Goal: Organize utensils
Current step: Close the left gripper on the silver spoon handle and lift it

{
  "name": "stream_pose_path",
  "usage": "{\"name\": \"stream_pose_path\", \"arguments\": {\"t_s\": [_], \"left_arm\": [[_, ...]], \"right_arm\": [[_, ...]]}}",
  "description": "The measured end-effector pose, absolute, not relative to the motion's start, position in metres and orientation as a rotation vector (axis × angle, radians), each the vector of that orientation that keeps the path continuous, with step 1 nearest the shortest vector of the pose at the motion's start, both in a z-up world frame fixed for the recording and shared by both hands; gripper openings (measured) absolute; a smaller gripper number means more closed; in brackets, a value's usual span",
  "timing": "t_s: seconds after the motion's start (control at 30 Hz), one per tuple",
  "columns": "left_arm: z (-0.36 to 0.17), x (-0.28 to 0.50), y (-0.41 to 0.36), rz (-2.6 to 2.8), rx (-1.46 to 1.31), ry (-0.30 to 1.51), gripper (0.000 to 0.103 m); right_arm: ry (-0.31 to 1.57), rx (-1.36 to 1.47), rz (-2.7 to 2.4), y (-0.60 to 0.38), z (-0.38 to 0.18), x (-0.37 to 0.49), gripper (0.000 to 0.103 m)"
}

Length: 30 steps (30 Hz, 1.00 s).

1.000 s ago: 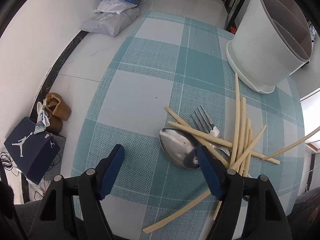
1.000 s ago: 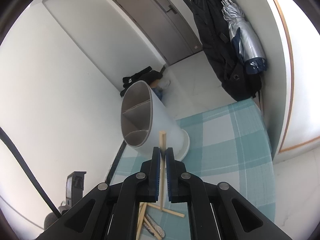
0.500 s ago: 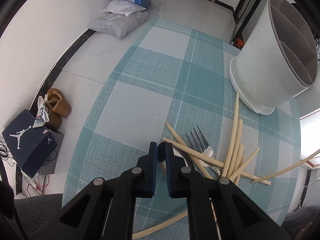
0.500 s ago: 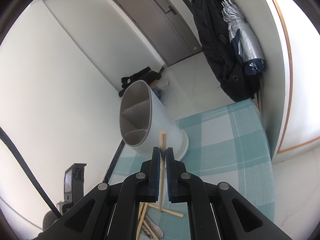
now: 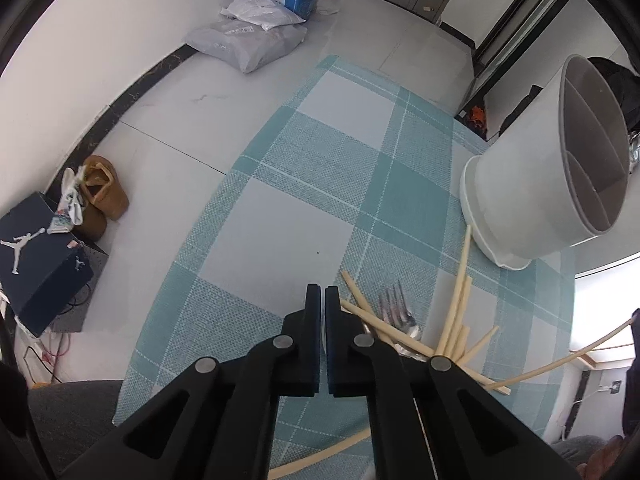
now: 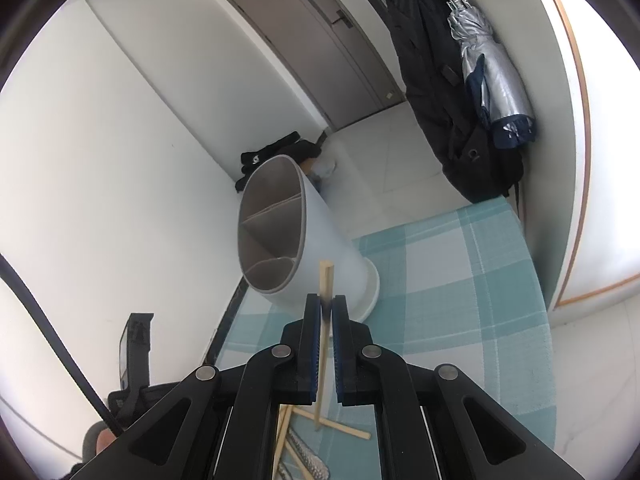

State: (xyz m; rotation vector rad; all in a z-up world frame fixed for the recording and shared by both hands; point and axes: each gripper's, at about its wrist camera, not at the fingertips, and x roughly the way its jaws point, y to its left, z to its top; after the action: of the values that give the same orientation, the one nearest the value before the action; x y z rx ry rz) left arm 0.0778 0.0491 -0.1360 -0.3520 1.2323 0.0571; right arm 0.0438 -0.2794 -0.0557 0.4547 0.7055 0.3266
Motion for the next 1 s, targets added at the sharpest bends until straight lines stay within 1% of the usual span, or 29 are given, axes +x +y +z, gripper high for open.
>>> {"name": "stream_pose_path", "arguments": {"t_s": [0.1,0.17,0.2,0.23,0.27,0.37,0.47,0.5,0.53,0.57,0.67,0.9,0.97,1.0], "left_arm": [[-0.135,0.076,0.048,0.024,-0.354,1.25,0.001],[-0.136,0.074,0.045,-0.011,-0.335,1.271,0.013],[-0.137,0.073,0.042,-0.018,-0.311,1.278,0.027],[-0.138,0.071,0.039,-0.023,-0.287,1.279,0.039],[-0.139,0.069,0.038,-0.027,-0.274,1.279,0.041],[-0.145,0.069,0.031,-0.041,-0.219,1.314,0.041],[-0.143,0.071,0.023,-0.03,-0.15,1.314,0.044],[-0.142,0.071,0.021,-0.031,-0.137,1.309,0.048],[-0.143,0.071,0.019,-0.037,-0.121,1.315,0.055],[-0.143,0.071,0.015,-0.038,-0.097,1.318,0.057],[-0.143,0.072,0.008,-0.024,-0.033,1.325,0.059],[-0.144,0.069,0.008,0.007,-0.016,1.336,0.059],[-0.144,0.07,0.008,0.028,-0.029,1.335,0.053],[-0.144,0.07,0.01,0.039,-0.038,1.332,0.047]], "right_arm": [[0.701,0.452,0.327,-0.279,-0.055,0.044,0.005],[0.701,0.459,0.327,-0.28,-0.055,0.045,0.005],[0.702,0.466,0.328,-0.28,-0.056,0.045,0.005],[0.703,0.472,0.329,-0.28,-0.056,0.046,0.005],[0.705,0.477,0.329,-0.28,-0.056,0.046,0.005],[0.706,0.479,0.334,-0.279,-0.056,0.047,0.005],[0.707,0.474,0.338,-0.278,-0.055,0.047,0.005],[0.707,0.473,0.337,-0.278,-0.056,0.047,0.005],[0.709,0.475,0.338,-0.278,-0.056,0.047,0.005],[0.71,0.477,0.338,-0.278,-0.056,0.047,0.005],[0.709,0.485,0.335,-0.28,-0.055,0.046,0.005],[0.709,0.483,0.328,-0.283,-0.056,0.047,0.005],[0.713,0.485,0.33,-0.283,-0.057,0.047,0.005],[0.714,0.484,0.331,-0.282,-0.057,0.048,0.005]]}}
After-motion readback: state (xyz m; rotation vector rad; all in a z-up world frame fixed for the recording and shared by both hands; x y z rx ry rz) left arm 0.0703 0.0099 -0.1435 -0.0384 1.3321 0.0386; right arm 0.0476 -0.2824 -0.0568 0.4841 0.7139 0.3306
